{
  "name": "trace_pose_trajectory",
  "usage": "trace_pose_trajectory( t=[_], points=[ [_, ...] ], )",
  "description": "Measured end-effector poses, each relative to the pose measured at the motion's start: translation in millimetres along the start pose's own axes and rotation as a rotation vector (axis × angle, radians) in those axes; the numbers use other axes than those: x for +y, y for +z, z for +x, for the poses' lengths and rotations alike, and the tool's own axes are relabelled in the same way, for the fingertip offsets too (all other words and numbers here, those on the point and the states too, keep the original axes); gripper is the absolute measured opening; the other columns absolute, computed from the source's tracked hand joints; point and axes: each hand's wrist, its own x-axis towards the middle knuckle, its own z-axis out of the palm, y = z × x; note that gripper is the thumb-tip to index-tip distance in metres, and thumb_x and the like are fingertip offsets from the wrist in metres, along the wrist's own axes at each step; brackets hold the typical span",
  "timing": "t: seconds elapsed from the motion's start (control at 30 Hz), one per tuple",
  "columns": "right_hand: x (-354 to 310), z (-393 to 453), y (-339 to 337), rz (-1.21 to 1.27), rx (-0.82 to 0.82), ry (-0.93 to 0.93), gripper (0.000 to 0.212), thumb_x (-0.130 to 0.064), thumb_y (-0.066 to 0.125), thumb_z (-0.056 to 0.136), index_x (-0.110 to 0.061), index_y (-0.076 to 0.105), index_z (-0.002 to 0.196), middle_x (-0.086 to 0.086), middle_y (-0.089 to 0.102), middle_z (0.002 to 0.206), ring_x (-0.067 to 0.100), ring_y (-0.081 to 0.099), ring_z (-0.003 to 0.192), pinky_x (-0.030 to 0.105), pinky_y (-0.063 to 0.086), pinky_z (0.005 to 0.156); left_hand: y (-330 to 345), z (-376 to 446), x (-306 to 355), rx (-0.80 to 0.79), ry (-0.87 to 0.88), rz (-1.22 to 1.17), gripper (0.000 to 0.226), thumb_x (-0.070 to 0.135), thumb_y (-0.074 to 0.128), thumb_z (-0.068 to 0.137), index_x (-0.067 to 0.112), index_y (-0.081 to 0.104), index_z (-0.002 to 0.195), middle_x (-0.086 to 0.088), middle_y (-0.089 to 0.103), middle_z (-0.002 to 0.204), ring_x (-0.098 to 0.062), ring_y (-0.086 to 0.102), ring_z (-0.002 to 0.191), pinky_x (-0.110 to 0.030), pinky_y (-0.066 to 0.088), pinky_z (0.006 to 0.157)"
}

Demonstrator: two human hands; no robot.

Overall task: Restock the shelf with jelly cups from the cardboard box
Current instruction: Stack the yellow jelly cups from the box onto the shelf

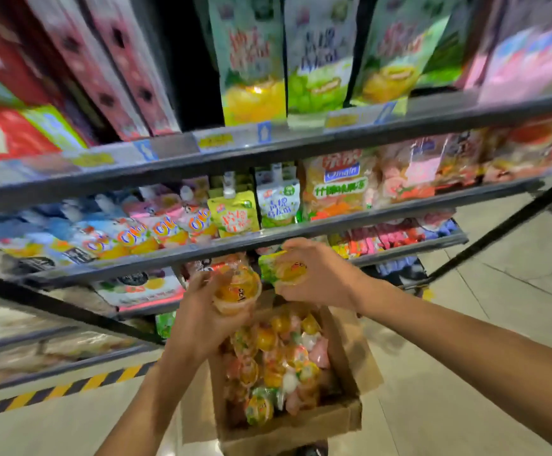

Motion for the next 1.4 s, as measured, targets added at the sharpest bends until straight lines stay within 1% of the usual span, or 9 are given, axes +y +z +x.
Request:
trace_pose_trajectory(
  t=[0.1, 0.3, 0.43, 0.63, 0.7, 0.83, 1.0, 1.23, 1.4],
  points=[
    [-58.7, -13.7, -51.6, -0.096, 0.091, -0.162, 0.050, -0.032, 0.087, 0.070, -0.016, 0.074, 0.115, 0.009, 0.059, 0.130, 0.019, 0.059, 0.119, 0.011, 0.033, 0.099, -48.0, -4.0, 48.3, 0.075, 0.021, -0.047, 0.066, 0.053, 0.080, 0.061, 0.024, 0.064, 0.117, 0.011, 0.048, 0.112, -0.008, 0.055, 0.100, -0.026, 0.049, 0.091],
    [-170.2, -48.5, -166.3, -0.172, 0.140, -0.360, 0.057, -0.038, 0.086, 0.070, -0.019, 0.068, 0.120, 0.000, 0.052, 0.120, 0.007, 0.048, 0.110, -0.006, 0.022, 0.089, -152.1, -19.8, 134.4, 0.290, 0.220, -0.018, 0.064, 0.048, 0.082, 0.064, 0.026, 0.063, 0.121, 0.005, 0.049, 0.108, 0.004, 0.054, 0.104, -0.006, 0.039, 0.088],
    [-240.6, -61.2, -226.7, -0.166, 0.227, -0.464, 0.052, -0.031, 0.089, 0.067, -0.021, 0.070, 0.115, -0.005, 0.056, 0.109, 0.008, 0.051, 0.106, -0.003, 0.027, 0.087, -221.2, -21.7, 188.4, 0.455, 0.262, 0.026, 0.067, 0.062, 0.073, 0.065, 0.022, 0.066, 0.118, 0.003, 0.051, 0.107, -0.005, 0.055, 0.099, -0.015, 0.043, 0.086],
    [-322.2, -60.9, -284.1, -0.108, 0.372, -0.552, 0.046, -0.030, 0.089, 0.068, -0.021, 0.074, 0.110, -0.014, 0.056, 0.098, 0.005, 0.054, 0.103, 0.003, 0.035, 0.082, -304.5, -5.0, 244.8, 0.664, 0.299, 0.074, 0.068, 0.068, 0.076, 0.063, 0.023, 0.069, 0.114, 0.006, 0.052, 0.100, -0.001, 0.054, 0.092, -0.009, 0.041, 0.083],
    [-344.1, -56.3, -295.9, -0.074, 0.374, -0.569, 0.039, -0.029, 0.088, 0.069, -0.020, 0.075, 0.105, -0.013, 0.059, 0.094, 0.006, 0.056, 0.098, 0.014, 0.041, 0.082, -323.6, -0.7, 255.4, 0.700, 0.290, 0.038, 0.066, 0.062, 0.078, 0.061, 0.023, 0.070, 0.113, 0.006, 0.053, 0.098, -0.003, 0.056, 0.091, -0.013, 0.045, 0.081],
    [-377.3, -26.5, -302.8, -0.020, 0.386, -0.564, 0.053, -0.046, 0.085, 0.066, -0.030, 0.070, 0.114, -0.008, 0.057, 0.117, 0.006, 0.054, 0.107, 0.020, 0.041, 0.081, -353.2, 8.4, 260.2, 0.691, 0.250, 0.054, 0.070, 0.060, 0.076, 0.063, 0.027, 0.063, 0.124, 0.009, 0.054, 0.106, -0.004, 0.056, 0.099, -0.021, 0.051, 0.084],
    [-413.5, 12.8, -287.1, -0.009, 0.371, -0.594, 0.057, -0.055, 0.084, 0.064, -0.032, 0.069, 0.115, -0.009, 0.060, 0.116, 0.004, 0.057, 0.102, 0.017, 0.045, 0.074, -376.4, 26.1, 241.6, 0.676, 0.147, 0.001, 0.091, 0.055, 0.079, 0.069, 0.025, 0.040, 0.145, 0.012, 0.046, 0.130, -0.003, 0.048, 0.117, -0.020, 0.043, 0.095],
    [-468.2, 69.6, -241.2, 0.040, 0.360, -0.611, 0.055, -0.052, 0.085, 0.063, -0.031, 0.069, 0.111, -0.006, 0.060, 0.112, 0.005, 0.058, 0.097, 0.017, 0.047, 0.070, -415.5, 55.1, 201.1, 0.650, 0.176, -0.068, 0.059, 0.042, 0.084, 0.071, 0.030, 0.052, 0.120, 0.009, 0.059, 0.113, -0.003, 0.061, 0.101, -0.022, 0.055, 0.084],
    [-499.0, 108.9, -209.8, 0.024, 0.291, -0.603, 0.065, -0.050, 0.086, 0.064, -0.021, 0.066, 0.119, -0.010, 0.058, 0.111, 0.005, 0.060, 0.098, 0.024, 0.057, 0.082, -438.0, 76.4, 164.8, 0.636, 0.202, -0.167, 0.045, 0.035, 0.084, 0.072, 0.035, 0.055, 0.106, 0.009, 0.063, 0.107, -0.001, 0.064, 0.097, -0.031, 0.057, 0.085]
  ],
)
